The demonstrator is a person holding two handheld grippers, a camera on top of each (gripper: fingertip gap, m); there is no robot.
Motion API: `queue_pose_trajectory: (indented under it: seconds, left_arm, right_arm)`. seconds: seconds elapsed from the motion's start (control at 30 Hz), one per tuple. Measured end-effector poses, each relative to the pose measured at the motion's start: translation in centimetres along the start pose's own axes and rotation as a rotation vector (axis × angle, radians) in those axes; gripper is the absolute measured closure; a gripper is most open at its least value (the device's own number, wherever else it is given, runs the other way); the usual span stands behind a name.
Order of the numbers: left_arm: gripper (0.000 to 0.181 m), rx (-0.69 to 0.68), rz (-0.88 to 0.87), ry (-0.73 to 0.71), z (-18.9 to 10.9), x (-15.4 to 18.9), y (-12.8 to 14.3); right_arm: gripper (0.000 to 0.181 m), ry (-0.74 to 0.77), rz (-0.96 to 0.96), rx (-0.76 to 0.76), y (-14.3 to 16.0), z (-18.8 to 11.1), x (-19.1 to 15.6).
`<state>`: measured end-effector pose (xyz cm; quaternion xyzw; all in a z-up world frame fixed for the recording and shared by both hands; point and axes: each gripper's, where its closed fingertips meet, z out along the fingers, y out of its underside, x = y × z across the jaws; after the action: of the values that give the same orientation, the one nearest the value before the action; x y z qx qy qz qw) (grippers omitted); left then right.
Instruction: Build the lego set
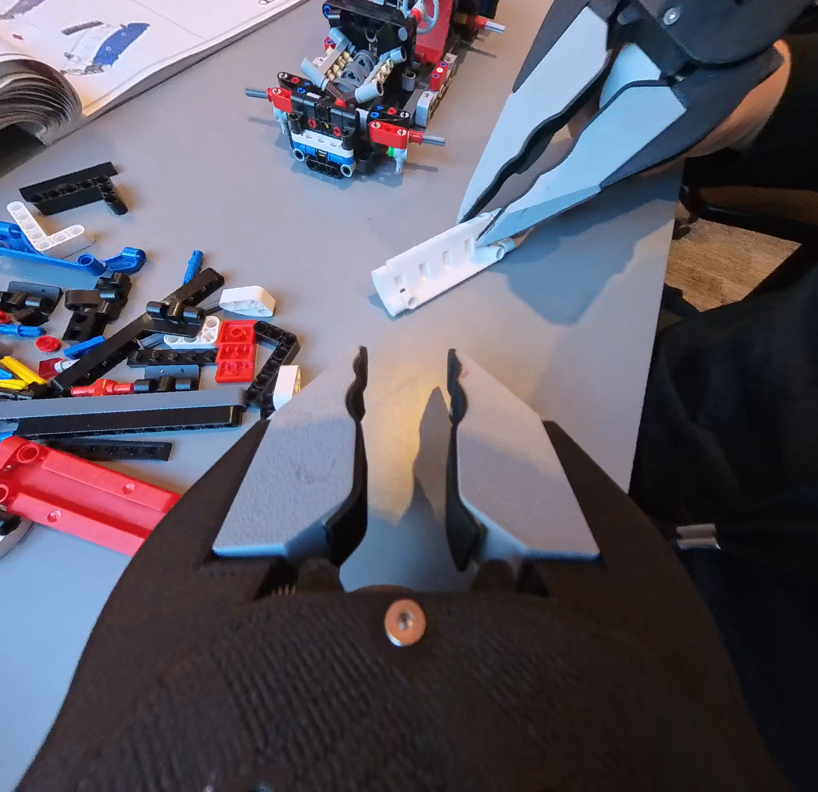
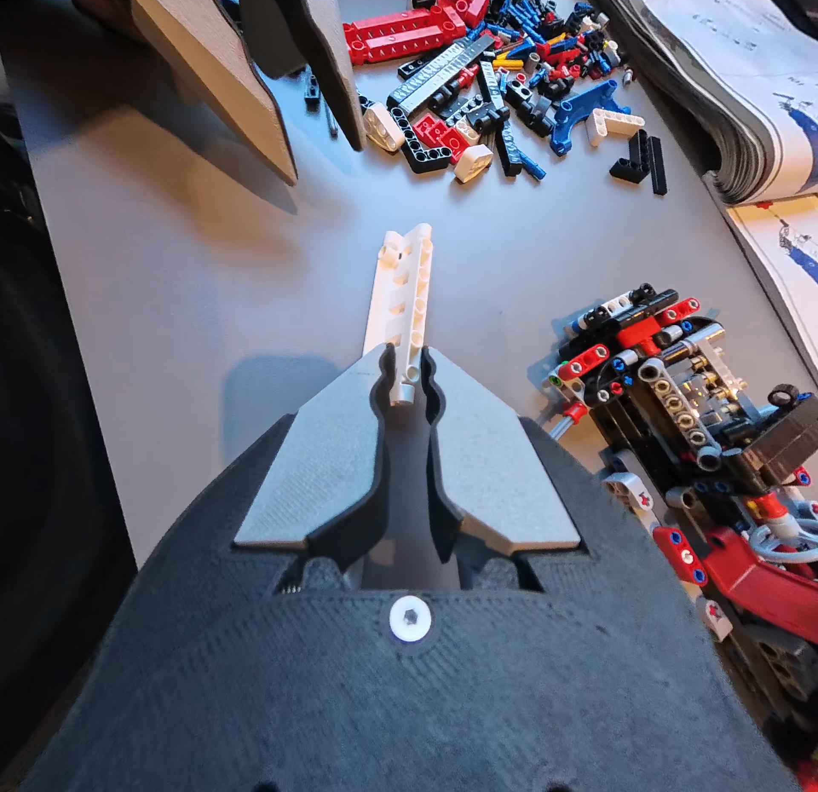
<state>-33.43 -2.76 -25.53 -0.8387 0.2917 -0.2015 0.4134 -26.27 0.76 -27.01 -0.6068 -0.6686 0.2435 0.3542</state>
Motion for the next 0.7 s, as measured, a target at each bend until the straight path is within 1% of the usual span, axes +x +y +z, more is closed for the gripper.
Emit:
queue_pose_trajectory:
  seconds: [0.23,0.7]
  left_arm:
    - [0.149,-0.003,0.002,-0.005,0.08,-0.06,0.02]
    - [0.151,0.007,-0.011,0.015,-0.01,0.04,-0.06]
  right_arm:
    - [0.174,0.002,-0.05,0.027,-0.55,-0.05,-0.19]
    - [0.175,0.005,-0.026,0.032,-0.85,0.32,0.34]
